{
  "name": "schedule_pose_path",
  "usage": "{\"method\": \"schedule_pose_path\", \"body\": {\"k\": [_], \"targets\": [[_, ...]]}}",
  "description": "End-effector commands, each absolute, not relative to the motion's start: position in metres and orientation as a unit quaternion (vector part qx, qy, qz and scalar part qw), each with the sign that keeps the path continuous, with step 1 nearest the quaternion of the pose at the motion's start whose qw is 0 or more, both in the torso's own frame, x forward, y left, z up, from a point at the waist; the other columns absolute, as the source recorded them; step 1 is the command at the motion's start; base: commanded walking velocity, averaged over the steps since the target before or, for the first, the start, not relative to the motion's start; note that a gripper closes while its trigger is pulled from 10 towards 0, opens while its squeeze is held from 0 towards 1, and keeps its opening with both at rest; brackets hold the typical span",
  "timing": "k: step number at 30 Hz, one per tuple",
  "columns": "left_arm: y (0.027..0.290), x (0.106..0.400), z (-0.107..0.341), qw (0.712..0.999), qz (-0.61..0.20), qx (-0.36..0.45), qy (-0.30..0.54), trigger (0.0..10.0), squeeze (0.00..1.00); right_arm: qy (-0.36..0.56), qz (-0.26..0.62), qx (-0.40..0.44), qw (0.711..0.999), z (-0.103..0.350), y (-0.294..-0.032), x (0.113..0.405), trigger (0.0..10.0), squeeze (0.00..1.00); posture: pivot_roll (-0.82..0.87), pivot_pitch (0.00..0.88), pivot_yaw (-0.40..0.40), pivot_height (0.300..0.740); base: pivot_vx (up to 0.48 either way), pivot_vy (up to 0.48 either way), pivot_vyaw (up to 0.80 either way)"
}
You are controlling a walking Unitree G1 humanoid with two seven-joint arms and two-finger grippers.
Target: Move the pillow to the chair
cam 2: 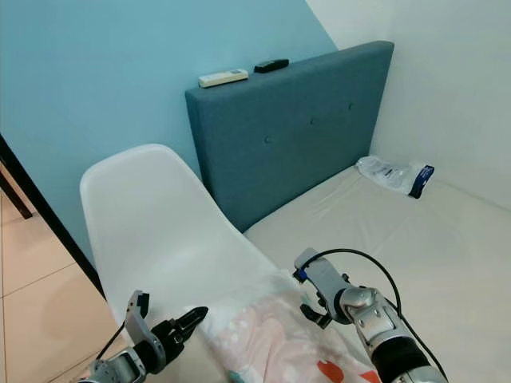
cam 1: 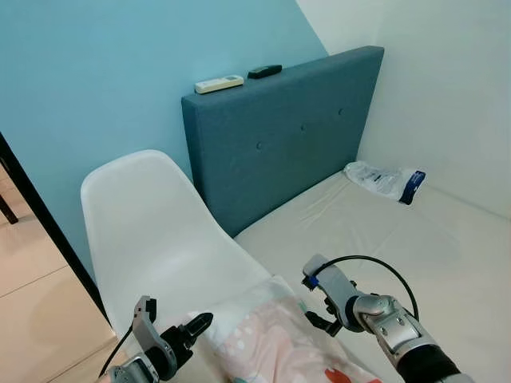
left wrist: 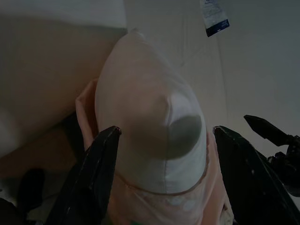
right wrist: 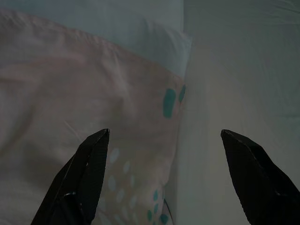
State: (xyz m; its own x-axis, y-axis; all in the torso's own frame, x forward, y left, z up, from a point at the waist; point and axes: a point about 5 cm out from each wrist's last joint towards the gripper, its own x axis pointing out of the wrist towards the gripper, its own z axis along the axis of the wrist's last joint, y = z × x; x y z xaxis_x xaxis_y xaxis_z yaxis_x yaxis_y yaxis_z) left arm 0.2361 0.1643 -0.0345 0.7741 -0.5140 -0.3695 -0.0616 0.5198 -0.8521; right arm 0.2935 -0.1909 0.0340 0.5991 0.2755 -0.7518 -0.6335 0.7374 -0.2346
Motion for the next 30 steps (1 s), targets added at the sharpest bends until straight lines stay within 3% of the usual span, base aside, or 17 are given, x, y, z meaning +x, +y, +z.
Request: {"method": "schedule_pose_path", "body": {"k": [1, 9, 20, 21, 22, 23, 30], "targets": [[0.162, 0.234, -0.035, 0.818, -0.142, -0.466, 0.305, 10.0, 0.0, 0.352, 0.266, -0.248, 0.862, 0.037, -0.189, 0.297, 10.0, 1.0, 0.0, 0.0, -0.001, 0.74, 0.0, 0.0, 0.0], [0.13, 0.251, -0.027, 0.835, -0.162, -0.428, 0.305, 10.0, 0.0, 0.339, 0.275, -0.249, 0.865, 0.043, -0.184, 0.301, 10.0, 1.0, 0.0, 0.0, -0.018, 0.74, 0.0, 0.0, 0.0], [0.107, 0.256, -0.027, 0.847, -0.171, -0.381, 0.329, 10.0, 0.0, 0.326, 0.289, -0.239, 0.868, 0.046, -0.172, 0.303, 10.0, 1.0, -0.02, 0.0, -0.022, 0.74, 0.0, 0.0, 0.0], [0.106, 0.256, -0.026, 0.848, -0.172, -0.379, 0.329, 10.0, 0.0, 0.326, 0.29, -0.235, 0.868, 0.046, -0.171, 0.303, 10.0, 0.79, -0.02, 0.0, -0.023, 0.74, 0.0, 0.0, 0.0], [0.106, 0.256, -0.026, 0.848, -0.172, -0.379, 0.329, 10.0, 0.0, 0.326, 0.29, -0.235, 0.868, 0.046, -0.171, 0.303, 10.0, 0.79, -0.02, 0.0, -0.023, 0.74, 0.0, 0.0, 0.0], [0.106, 0.256, -0.026, 0.848, -0.173, -0.376, 0.33, 10.0, 0.0, 0.328, 0.292, -0.228, 0.869, 0.046, -0.169, 0.303, 10.0, 0.0, -0.02, 0.0, -0.021, 0.74, 0.0, 0.0, 0.0], [0.109, 0.257, -0.026, 0.853, -0.176, -0.362, 0.332, 10.0, 0.0, 0.317, 0.281, -0.204, 0.883, 0.049, -0.168, 0.307, 10.0, 0.0, -0.02, 0.0, -0.019, 0.74, 0.0, 0.0, 0.0]]}}
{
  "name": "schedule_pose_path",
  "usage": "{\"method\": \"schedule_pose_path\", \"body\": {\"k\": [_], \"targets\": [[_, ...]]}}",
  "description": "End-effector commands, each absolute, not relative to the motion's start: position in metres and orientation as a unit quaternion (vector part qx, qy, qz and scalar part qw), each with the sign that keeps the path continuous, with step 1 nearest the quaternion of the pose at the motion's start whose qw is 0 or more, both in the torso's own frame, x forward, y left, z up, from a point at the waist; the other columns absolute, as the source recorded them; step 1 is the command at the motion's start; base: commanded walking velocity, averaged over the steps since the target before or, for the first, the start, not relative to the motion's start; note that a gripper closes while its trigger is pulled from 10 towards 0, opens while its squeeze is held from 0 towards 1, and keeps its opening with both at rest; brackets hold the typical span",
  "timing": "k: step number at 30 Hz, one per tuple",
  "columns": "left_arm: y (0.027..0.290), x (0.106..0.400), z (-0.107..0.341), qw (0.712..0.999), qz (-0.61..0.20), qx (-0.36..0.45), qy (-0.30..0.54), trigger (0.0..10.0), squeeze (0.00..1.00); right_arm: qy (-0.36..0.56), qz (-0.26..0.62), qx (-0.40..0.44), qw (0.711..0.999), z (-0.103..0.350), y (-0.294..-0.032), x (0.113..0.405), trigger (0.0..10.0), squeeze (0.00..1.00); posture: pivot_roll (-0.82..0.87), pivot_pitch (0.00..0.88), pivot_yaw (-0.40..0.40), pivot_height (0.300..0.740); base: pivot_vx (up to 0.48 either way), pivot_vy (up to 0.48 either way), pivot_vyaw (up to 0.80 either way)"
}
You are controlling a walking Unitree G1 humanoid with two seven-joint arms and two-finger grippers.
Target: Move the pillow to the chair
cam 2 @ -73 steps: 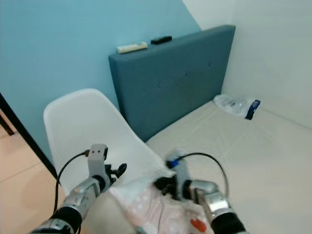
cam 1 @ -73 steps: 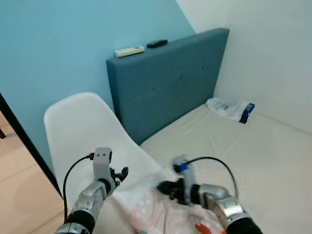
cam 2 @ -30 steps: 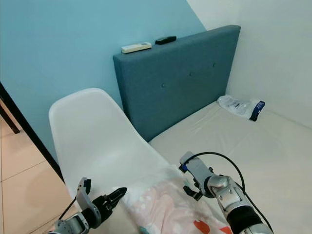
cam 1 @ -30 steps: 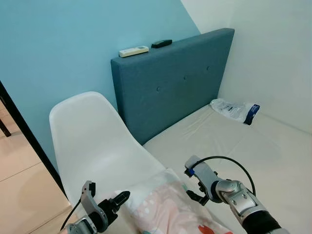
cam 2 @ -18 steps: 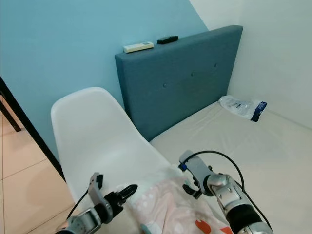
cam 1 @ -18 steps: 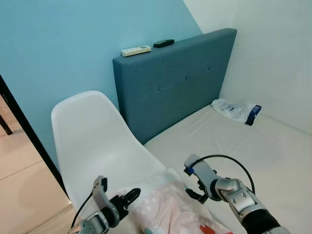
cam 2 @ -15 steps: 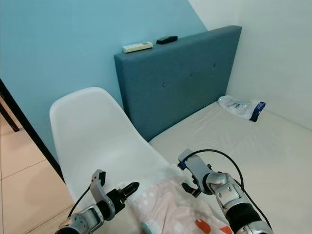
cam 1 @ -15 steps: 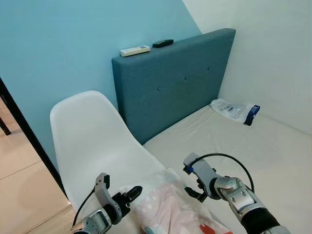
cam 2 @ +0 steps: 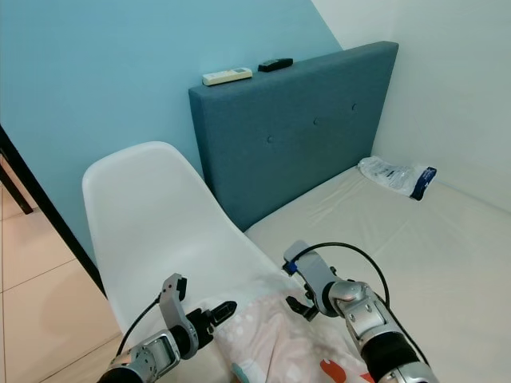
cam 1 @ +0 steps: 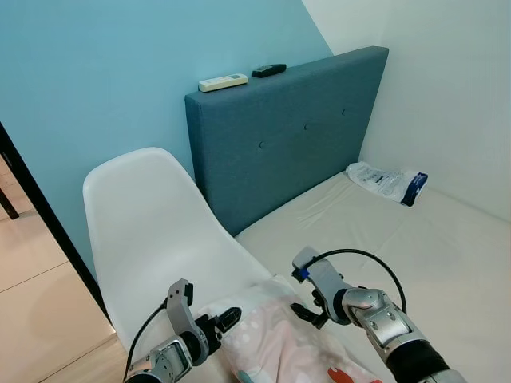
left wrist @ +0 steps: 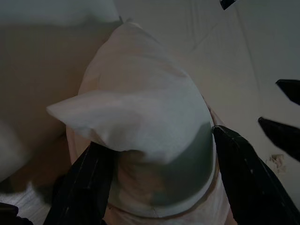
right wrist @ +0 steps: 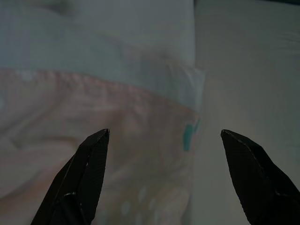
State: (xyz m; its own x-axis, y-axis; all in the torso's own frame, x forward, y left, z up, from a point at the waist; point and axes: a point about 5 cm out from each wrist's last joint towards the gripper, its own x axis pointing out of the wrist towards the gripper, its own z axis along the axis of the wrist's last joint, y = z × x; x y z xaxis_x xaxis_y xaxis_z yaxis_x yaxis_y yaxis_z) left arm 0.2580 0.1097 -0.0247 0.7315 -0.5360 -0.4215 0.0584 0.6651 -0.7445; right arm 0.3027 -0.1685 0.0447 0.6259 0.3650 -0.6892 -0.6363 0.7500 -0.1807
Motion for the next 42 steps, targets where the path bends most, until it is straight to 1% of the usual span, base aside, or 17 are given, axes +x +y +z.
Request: {"method": "schedule_pose_path", "body": {"k": [1, 3, 4, 5, 6, 13, 17, 25, 27, 31, 32, 33, 34, 35, 36, 40, 42], "targets": [[0.109, 0.257, -0.026, 0.853, -0.176, -0.361, 0.332, 10.0, 0.0, 0.316, 0.28, -0.204, 0.883, 0.049, -0.168, 0.307, 10.0, 0.0, -0.02, 0.0, -0.019, 0.74, 0.0, 0.0, 0.0], [0.114, 0.26, -0.023, 0.856, -0.179, -0.361, 0.324, 10.0, 0.0, 0.312, 0.273, -0.202, 0.887, 0.052, -0.17, 0.31, 10.0, 0.0, -0.01, 0.0, -0.02, 0.74, 0.0, 0.0, 0.0], [0.116, 0.263, -0.021, 0.858, -0.181, -0.364, 0.315, 8.2, 0.0, 0.309, 0.27, -0.202, 0.889, 0.053, -0.171, 0.311, 10.0, 0.0, -0.01, 0.0, -0.019, 0.74, 0.0, 0.0, 0.0], [0.119, 0.265, -0.018, 0.859, -0.182, -0.367, 0.306, 5.3, 0.0, 0.308, 0.266, -0.201, 0.891, 0.054, -0.172, 0.312, 10.0, 0.0, -0.01, 0.0, -0.018, 0.74, 0.0, 0.0, 0.0], [0.12, 0.267, -0.017, 0.86, -0.182, -0.37, 0.301, 0.0, 0.0, 0.307, 0.265, -0.201, 0.892, 0.055, -0.172, 0.313, 10.0, 0.0, -0.01, 0.0, -0.018, 0.74, 0.0, 0.0, 0.0], [0.123, 0.277, -0.003, 0.861, -0.221, -0.372, 0.268, 0.0, 0.0, 0.298, 0.256, -0.192, 0.899, 0.057, -0.173, 0.316, 10.0, 0.0, -0.01, 0.0, -0.018, 0.74, 0.0, 0.0, 0.0], [0.121, 0.279, 0.007, 0.855, -0.263, -0.371, 0.249, 0.0, 0.0, 0.285, 0.258, -0.161, 0.909, 0.062, -0.173, 0.319, 10.0, 0.0, -0.01, 0.0, -0.019, 0.74, 0.0, 0.0, 0.0], [0.119, 0.277, 0.007, 0.854, -0.276, -0.364, 0.249, 0.0, 0.0, 0.279, 0.248, -0.145, 0.916, 0.068, -0.184, 0.322, 10.0, 0.0, -0.01, 0.0, -0.022, 0.74, 0.0, 0.0, 0.0], [0.118, 0.279, 0.013, 0.852, -0.289, -0.369, 0.232, 0.0, 0.0, 0.243, 0.254, -0.093, 0.932, 0.08, -0.188, 0.326, 10.0, 0.0, 0.0, 0.0, -0.021, 0.74, 0.0, 0.0, 0.0], [0.117, 0.282, 0.022, 0.847, -0.309, -0.378, 0.212, 0.0, 0.0, 0.196, 0.289, -0.037, 0.936, 0.095, -0.189, 0.326, 10.0, 0.0, 0.0, 0.0, -0.022, 0.74, 0.0, 0.0, 0.0], [0.116, 0.283, 0.027, 0.843, -0.319, -0.382, 0.203, 0.0, 0.0, 0.176, 0.325, -0.017, 0.929, 0.103, -0.188, 0.322, 10.0, 0.0, 0.0, 0.0, -0.02, 0.74, 0.0, 0.0, 0.0], [0.113, 0.285, 0.035, 0.837, -0.338, -0.387, 0.187, 0.0, 0.0, 0.148, 0.407, 0.006, 0.901, 0.115, -0.188, 0.307, 10.0, 0.0, 0.0, 0.0, -0.02, 0.74, 0.0, 0.0, 0.0], [0.113, 0.285, 0.035, 0.837, -0.338, -0.387, 0.187, 0.0, 0.0, 0.148, 0.407, 0.006, 0.901, 0.115, -0.188, 0.307, 10.0, 0.0, 0.0, 0.0, -0.02, 0.74, 0.0, 0.0, 0.0], [0.109, 0.286, 0.044, 0.828, -0.362, -0.39, 0.174, 0.0, 0.0, 0.168, 0.467, -0.009, 0.868, 0.117, -0.197, 0.291, 10.0, 0.0, 0.0, 0.0, -0.02, 0.74, 0.0, 0.0, 0.0], [0.109, 0.286, 0.044, 0.828, -0.362, -0.39, 0.174, 0.0, 0.0, 0.168, 0.467, -0.009, 0.868, 0.117, -0.197, 0.291, 10.0, 0.0, 0.0, 0.0, -0.02, 0.74, 0.0, 0.0, 0.0], [0.096, 0.281, 0.068, 0.794, -0.442, -0.396, 0.13, 0.0, 0.0, 0.32, 0.428, -0.175, 0.827, 0.093, -0.245, 0.279, 10.0, 0.0, 0.0, 0.0, -0.025, 0.74, 0.0, 0.0, 0.0], [0.094, 0.278, 0.074, 0.786, -0.46, -0.395, 0.121, 0.0, 0.0, 0.327, 0.416, -0.194, 0.826, 0.095, -0.254, 0.279, 10.0, 0.0, 0.0, 0.0, -0.025, 0.74, 0.0, 0.0, 0.0]]}}
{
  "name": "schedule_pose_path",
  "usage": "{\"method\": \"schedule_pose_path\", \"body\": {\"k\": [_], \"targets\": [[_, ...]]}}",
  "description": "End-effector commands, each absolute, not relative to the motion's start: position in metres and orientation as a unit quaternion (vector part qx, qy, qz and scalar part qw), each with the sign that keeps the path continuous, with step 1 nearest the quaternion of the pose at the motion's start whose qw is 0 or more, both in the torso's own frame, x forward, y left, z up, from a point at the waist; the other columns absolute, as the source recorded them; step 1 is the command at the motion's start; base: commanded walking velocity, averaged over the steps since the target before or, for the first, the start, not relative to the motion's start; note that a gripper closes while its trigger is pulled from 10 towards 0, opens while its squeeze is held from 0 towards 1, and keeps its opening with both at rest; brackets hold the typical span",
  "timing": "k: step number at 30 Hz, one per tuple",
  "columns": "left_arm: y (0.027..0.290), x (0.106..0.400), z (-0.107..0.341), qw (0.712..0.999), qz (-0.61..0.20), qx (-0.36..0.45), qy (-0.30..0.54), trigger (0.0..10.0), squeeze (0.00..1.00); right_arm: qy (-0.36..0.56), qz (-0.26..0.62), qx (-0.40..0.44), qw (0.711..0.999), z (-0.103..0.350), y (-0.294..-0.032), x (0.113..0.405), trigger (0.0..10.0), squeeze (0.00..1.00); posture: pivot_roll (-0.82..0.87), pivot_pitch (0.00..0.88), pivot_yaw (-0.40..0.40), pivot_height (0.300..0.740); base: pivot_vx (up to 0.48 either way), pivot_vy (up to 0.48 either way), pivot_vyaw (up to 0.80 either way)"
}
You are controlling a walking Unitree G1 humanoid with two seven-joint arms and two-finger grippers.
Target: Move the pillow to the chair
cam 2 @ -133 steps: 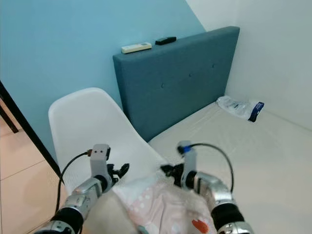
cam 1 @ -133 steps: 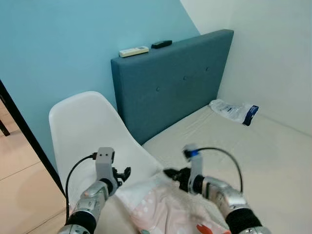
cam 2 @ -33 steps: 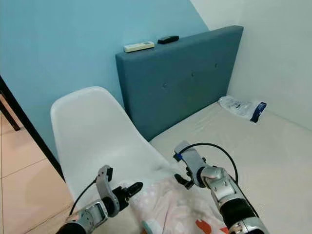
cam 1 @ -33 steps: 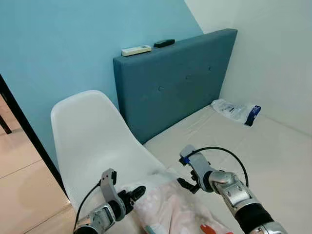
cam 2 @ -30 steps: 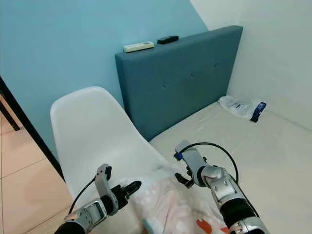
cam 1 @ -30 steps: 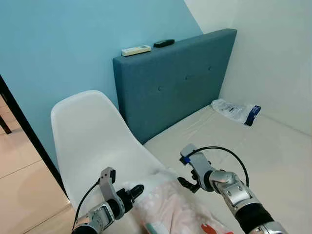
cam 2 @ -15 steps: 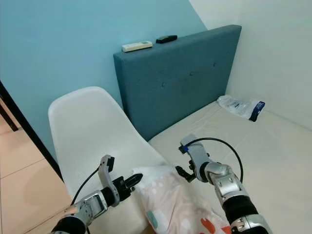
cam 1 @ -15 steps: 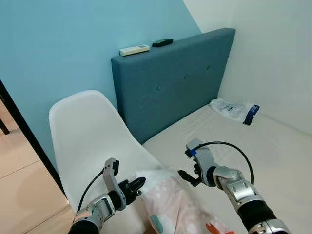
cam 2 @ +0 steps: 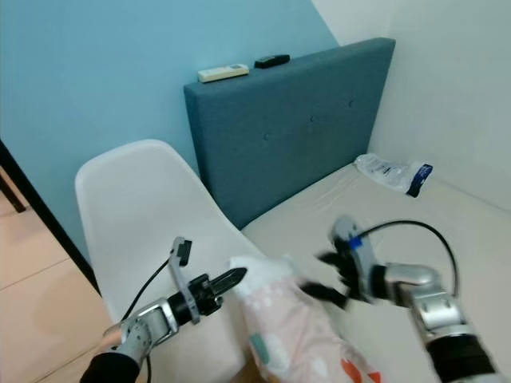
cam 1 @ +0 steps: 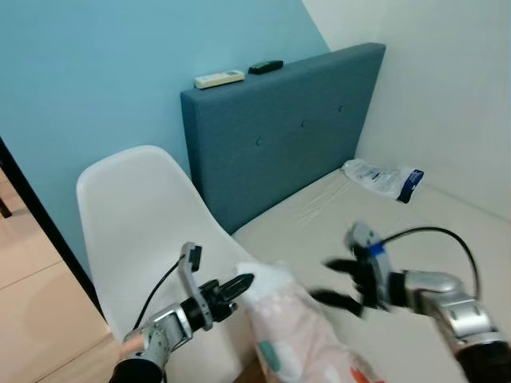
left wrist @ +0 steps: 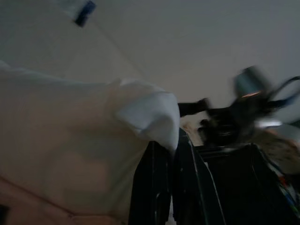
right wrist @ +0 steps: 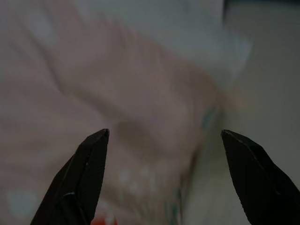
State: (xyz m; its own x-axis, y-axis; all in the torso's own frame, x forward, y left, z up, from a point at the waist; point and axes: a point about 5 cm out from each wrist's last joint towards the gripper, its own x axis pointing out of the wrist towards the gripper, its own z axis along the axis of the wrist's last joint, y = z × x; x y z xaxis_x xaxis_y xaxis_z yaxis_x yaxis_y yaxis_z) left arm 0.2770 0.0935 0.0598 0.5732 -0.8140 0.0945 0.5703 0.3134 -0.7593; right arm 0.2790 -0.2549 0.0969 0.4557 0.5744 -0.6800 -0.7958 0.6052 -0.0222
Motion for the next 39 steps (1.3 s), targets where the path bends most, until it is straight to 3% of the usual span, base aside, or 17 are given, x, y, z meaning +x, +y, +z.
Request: {"method": "schedule_pose_path", "body": {"k": [1, 5, 10, 11, 12, 15, 18, 19, 21, 26, 30, 34, 35, 36, 39], "targets": [[0.092, 0.276, 0.079, 0.778, -0.474, -0.396, 0.112, 0.0, 0.0, 0.322, 0.405, -0.207, 0.83, 0.1, -0.259, 0.281, 10.0, 0.0, 0.0, 0.0, -0.024, 0.74, 0.0, 0.0, 0.0], [0.091, 0.272, 0.086, 0.769, -0.489, -0.398, 0.103, 0.0, 0.0, 0.306, 0.395, -0.225, 0.837, 0.113, -0.265, 0.281, 10.0, 0.0, 0.0, 0.0, -0.022, 0.74, 0.0, 0.0, 0.0], [0.093, 0.269, 0.088, 0.768, -0.491, -0.398, 0.104, 0.0, 0.0, 0.299, 0.408, -0.297, 0.81, 0.111, -0.259, 0.28, 10.0, 0.0, -0.01, 0.0, -0.014, 0.74, 0.0, 0.0, 0.0], [0.094, 0.268, 0.089, 0.766, -0.492, -0.399, 0.104, 0.0, 0.0, 0.31, 0.43, -0.336, 0.778, 0.095, -0.249, 0.274, 10.0, 0.0, -0.01, 0.0, -0.012, 0.74, 0.0, 0.0, 0.0], [0.094, 0.268, 0.089, 0.766, -0.492, -0.399, 0.104, 0.0, 0.0, 0.31, 0.43, -0.336, 0.778, 0.095, -0.249, 0.274, 10.0, 0.0, -0.01, 0.0, -0.012, 0.74, 0.0, 0.0, 0.0], [0.093, 0.266, 0.092, 0.763, -0.497, -0.399, 0.105, 0.0, 0.0, 0.313, 0.5, -0.353, 0.726, 0.066, -0.219, 0.256, 10.0, 0.0, -0.01, 0.0, -0.007, 0.74, 0.0, 0.0, 0.0], [0.093, 0.266, 0.094, 0.762, -0.499, -0.399, 0.105, 0.0, 0.0, 0.307, 0.523, -0.341, 0.718, 0.062, -0.208, 0.25, 10.0, 0.0, -0.01, 0.0, -0.005, 0.74, 0.0, 0.0, 0.0], [0.093, 0.266, 0.098, 0.76, -0.503, -0.399, 0.101, 0.0, 0.0, 0.279, 0.558, -0.308, 0.718, 0.064, -0.189, 0.245, 10.0, 0.0, -0.01, 0.0, -0.002, 0.74, 0.0, 0.0, 0.0], [0.093, 0.266, 0.098, 0.76, -0.503, -0.399, 0.101, 0.0, 0.0, 0.279, 0.558, -0.308, 0.718, 0.064, -0.189, 0.245, 10.0, 0.0, -0.01, 0.0, -0.002, 0.74, 0.0, 0.0, 0.0], [0.094, 0.266, 0.101, 0.757, -0.507, -0.401, 0.096, 0.0, 0.0, 0.235, 0.547, -0.299, 0.746, 0.07, -0.174, 0.256, 10.0, 0.0, -0.01, 0.0, -0.001, 0.74, 0.0, 0.0, 0.0], [0.092, 0.266, 0.105, 0.754, -0.51, -0.404, 0.089, 0.0, 0.0, 0.18, 0.457, -0.311, 0.814, 0.07, -0.154, 0.284, 10.0, 0.0, -0.01, 0.0, -0.003, 0.74, 0.0, 0.0, 0.0], [0.092, 0.266, 0.107, 0.753, -0.51, -0.406, 0.087, 0.0, 0.0, 0.167, 0.435, -0.298, 0.833, 0.07, -0.144, 0.289, 10.0, 0.0, -0.01, 0.0, -0.005, 0.74, 0.0, 0.0, 0.0], [0.092, 0.266, 0.108, 0.753, -0.511, -0.406, 0.086, 0.0, 0.0, 0.159, 0.426, -0.288, 0.843, 0.071, -0.14, 0.29, 4.1, 0.0, -0.01, 0.0, -0.005, 0.74, 0.0, 0.0, 0.0], [0.092, 0.265, 0.108, 0.752, -0.511, -0.407, 0.085, 0.0, 0.0, 0.149, 0.419, -0.273, 0.853, 0.073, -0.134, 0.292, 0.0, 0.0, -0.01, 0.0, -0.005, 0.74, 0.0, 0.0, 0.0], [0.091, 0.265, 0.109, 0.751, -0.512, -0.409, 0.084, 0.0, 0.0, 0.129, 0.404, -0.246, 0.871, 0.076, -0.126, 0.296, 0.0, 0.0, -0.01, 0.0, -0.004, 0.74, 0.0, 0.0, 0.0]]}}
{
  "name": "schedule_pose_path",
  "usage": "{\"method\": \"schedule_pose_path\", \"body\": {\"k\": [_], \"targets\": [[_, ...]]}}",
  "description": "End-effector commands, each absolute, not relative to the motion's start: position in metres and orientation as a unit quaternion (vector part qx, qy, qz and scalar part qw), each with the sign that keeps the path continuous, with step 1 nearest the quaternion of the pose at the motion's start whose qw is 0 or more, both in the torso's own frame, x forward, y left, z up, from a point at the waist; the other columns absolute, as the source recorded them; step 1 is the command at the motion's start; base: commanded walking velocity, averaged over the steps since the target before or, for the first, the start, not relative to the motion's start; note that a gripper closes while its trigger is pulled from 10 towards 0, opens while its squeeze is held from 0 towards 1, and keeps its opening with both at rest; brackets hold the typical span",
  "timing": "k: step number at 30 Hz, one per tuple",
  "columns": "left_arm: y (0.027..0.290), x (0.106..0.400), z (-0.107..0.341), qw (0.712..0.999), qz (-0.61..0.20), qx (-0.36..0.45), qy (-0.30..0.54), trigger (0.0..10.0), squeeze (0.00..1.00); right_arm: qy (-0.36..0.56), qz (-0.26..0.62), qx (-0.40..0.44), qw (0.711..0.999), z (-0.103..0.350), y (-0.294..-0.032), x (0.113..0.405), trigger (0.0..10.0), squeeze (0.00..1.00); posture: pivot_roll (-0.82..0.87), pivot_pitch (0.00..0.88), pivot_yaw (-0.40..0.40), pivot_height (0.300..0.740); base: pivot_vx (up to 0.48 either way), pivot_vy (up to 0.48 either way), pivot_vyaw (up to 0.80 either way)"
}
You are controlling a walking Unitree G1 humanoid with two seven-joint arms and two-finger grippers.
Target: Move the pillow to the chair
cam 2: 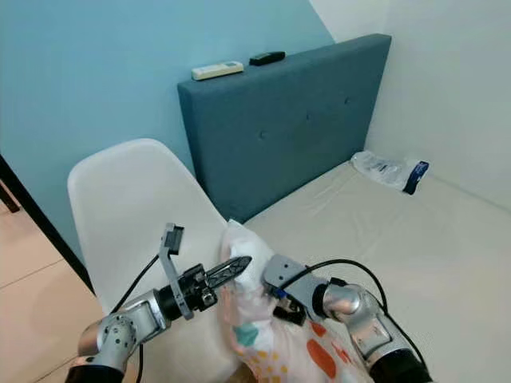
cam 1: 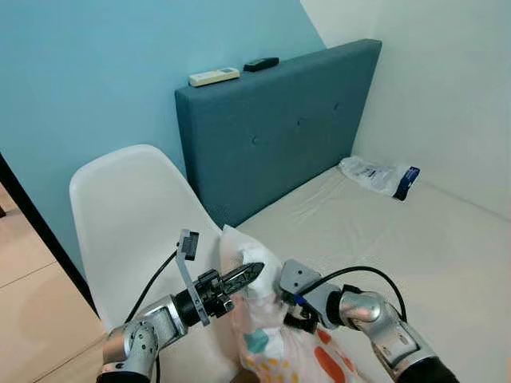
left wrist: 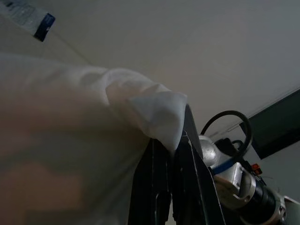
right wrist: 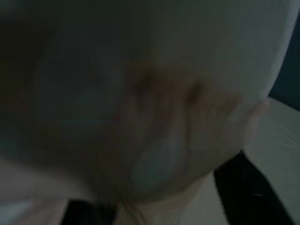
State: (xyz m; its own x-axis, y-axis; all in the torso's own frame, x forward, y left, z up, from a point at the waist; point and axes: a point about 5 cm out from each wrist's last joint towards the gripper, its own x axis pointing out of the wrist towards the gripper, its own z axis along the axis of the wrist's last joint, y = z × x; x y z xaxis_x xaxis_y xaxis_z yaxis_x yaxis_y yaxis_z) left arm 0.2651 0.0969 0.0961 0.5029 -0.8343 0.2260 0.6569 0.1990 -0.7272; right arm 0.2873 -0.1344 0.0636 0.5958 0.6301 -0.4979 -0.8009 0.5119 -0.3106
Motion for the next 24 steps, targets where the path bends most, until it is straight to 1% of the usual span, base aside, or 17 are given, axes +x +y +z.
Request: {"method": "schedule_pose_path", "body": {"k": [1, 5, 6, 7, 10, 12, 13, 14, 16, 18, 19, 22, 23, 24], "targets": [[0.091, 0.265, 0.109, 0.75, -0.512, -0.41, 0.083, 0.0, 0.0, 0.119, 0.401, -0.236, 0.877, 0.077, -0.122, 0.298, 0.0, 0.0, -0.01, 0.0, -0.004, 0.74, 0.0, 0.0, 0.0], [0.09, 0.265, 0.109, 0.749, -0.513, -0.41, 0.084, 0.0, 0.0, 0.095, 0.396, -0.213, 0.888, 0.082, -0.117, 0.301, 0.0, 0.0, -0.02, 0.0, -0.003, 0.74, 0.0, 0.0, 0.0], [0.089, 0.265, 0.109, 0.748, -0.514, -0.411, 0.085, 0.0, 0.0, 0.066, 0.393, -0.176, 0.9, 0.09, -0.112, 0.304, 0.0, 0.0, -0.02, 0.0, -0.002, 0.74, 0.0, 0.0, 0.0], [0.089, 0.265, 0.109, 0.748, -0.514, -0.411, 0.085, 0.0, 0.0, 0.055, 0.393, -0.16, 0.904, 0.094, -0.111, 0.305, 0.0, 0.0, -0.02, 0.0, -0.002, 0.74, 0.0, 0.0, 0.0], [0.088, 0.265, 0.109, 0.748, -0.514, -0.411, 0.085, 0.0, 0.0, 0.043, 0.401, -0.132, 0.906, 0.099, -0.108, 0.305, 0.0, 0.0, -0.02, 0.0, -0.001, 0.74, 0.0, 0.0, 0.0], [0.088, 0.265, 0.109, 0.748, -0.514, -0.412, 0.086, 0.0, 0.0, 0.032, 0.428, -0.068, 0.901, 0.106, -0.103, 0.301, 0.0, 0.0, -0.02, 0.0, 0.0, 0.74, 0.0, 0.0, 0.0], [0.088, 0.265, 0.109, 0.748, -0.514, -0.412, 0.086, 0.0, 0.0, 0.032, 0.428, -0.068, 0.901, 0.106, -0.103, 0.301, 0.0, 0.0, -0.02, 0.0, 0.0, 0.74, 0.0, 0.0, 0.0], [0.088, 0.265, 0.109, 0.748, -0.513, -0.412, 0.087, 0.0, 0.0, 0.019, 0.469, 0.006, 0.883, 0.114, -0.1, 0.292, 0.0, 0.0, -0.02, 0.0, 0.0, 0.74, 0.0, 0.0, 0.0], [0.088, 0.266, 0.109, 0.748, -0.513, -0.412, 0.087, 0.0, 0.0, 0.006, 0.492, 0.056, 0.869, 0.123, -0.099, 0.287, 0.0, 0.0, -0.02, 0.0, 0.001, 0.74, 0.0, 0.0, 0.0], [0.088, 0.266, 0.108, 0.749, -0.512, -0.412, 0.087, 0.0, 0.0, -0.015, 0.512, 0.099, 0.853, 0.135, -0.103, 0.283, 0.0, 0.0, -0.02, 0.0, 0.0, 0.74, 0.0, 0.0, 0.0], [0.088, 0.266, 0.108, 0.749, -0.512, -0.412, 0.087, 0.0, 0.0, -0.015, 0.512, 0.099, 0.853, 0.135, -0.103, 0.283, 0.0, 0.0, -0.02, 0.0, 0.0, 0.74, 0.0, 0.0, 0.0], [0.088, 0.267, 0.107, 0.751, -0.508, -0.412, 0.089, 0.0, 0.0, -0.049, 0.536, 0.157, 0.828, 0.153, -0.112, 0.278, 0.0, 0.0, -0.02, 0.0, 0.001, 0.74, 0.0, 0.0, 0.0], [0.088, 0.267, 0.107, 0.751, -0.508, -0.412, 0.089, 0.0, 0.0, -0.049, 0.536, 0.157, 0.828, 0.153, -0.112, 0.278, 0.0, 0.0, -0.02, 0.0, 0.001, 0.74, 0.0, 0.0, 0.0], [0.089, 0.268, 0.107, 0.753, -0.504, -0.413, 0.089, 0.0, 0.0, -0.075, 0.548, 0.19, 0.811, 0.165, -0.119, 0.274, 0.0, 0.0, -0.03, 0.0, 0.0, 0.74, 0.0, 0.0, 0.0]]}}
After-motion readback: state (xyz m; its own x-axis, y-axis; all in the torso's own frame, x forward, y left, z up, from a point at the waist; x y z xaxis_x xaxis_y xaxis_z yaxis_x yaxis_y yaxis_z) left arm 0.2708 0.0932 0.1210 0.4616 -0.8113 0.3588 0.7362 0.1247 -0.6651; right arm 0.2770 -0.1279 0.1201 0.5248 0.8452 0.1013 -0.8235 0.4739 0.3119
